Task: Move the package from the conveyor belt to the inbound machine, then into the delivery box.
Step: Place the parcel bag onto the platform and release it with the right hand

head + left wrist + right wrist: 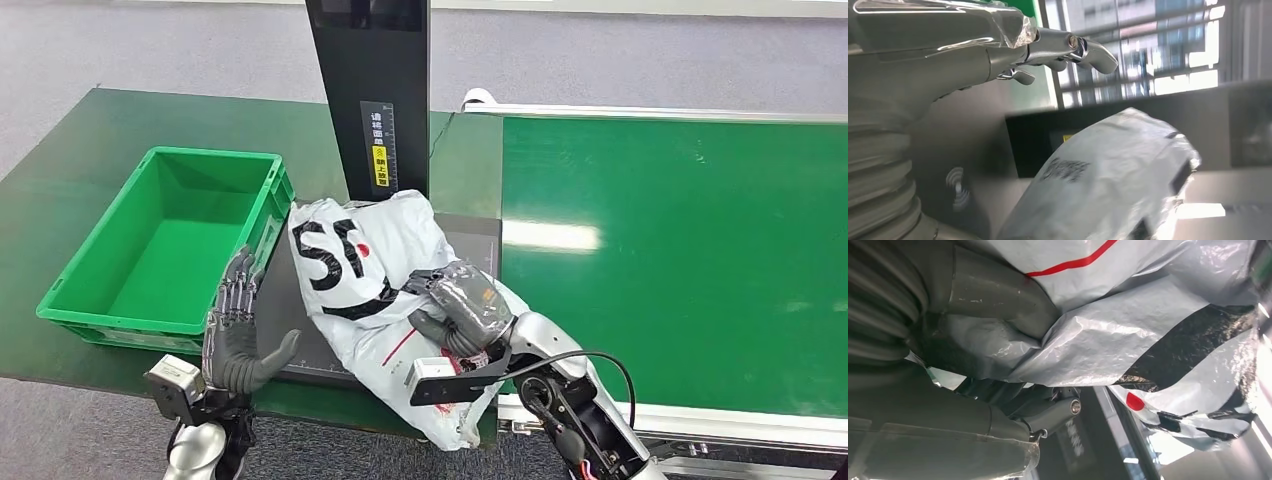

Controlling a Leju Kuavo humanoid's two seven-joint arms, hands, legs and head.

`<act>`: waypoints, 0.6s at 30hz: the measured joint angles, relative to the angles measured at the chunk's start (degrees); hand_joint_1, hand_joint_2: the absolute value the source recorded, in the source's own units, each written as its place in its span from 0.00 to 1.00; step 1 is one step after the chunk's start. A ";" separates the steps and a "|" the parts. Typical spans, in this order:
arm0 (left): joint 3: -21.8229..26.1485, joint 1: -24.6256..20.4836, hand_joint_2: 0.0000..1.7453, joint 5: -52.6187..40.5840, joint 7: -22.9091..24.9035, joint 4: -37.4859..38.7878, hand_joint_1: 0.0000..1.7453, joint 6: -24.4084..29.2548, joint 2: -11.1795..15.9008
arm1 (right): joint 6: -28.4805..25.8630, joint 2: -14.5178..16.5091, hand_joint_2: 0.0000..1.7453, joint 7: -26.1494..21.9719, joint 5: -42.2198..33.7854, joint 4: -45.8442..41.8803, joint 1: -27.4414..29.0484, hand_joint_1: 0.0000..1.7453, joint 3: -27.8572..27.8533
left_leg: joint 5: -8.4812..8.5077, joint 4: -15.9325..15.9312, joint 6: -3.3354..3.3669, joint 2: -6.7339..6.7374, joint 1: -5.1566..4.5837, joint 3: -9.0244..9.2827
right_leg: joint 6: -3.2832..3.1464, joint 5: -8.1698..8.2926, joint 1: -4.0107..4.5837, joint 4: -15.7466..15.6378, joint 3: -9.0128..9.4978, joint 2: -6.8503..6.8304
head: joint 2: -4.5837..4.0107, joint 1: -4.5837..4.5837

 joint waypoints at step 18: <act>0.10 0.78 1.00 1.11 -0.24 -3.29 0.00 14.50 -1.39 | -11.87 5.68 1.00 13.00 16.34 21.12 -12.34 1.00 18.59 | 0.01 0.00 -0.01 0.01 0.01 0.03 | 0.00 0.01 0.01 0.02 0.01 0.00 | 0.00 0.01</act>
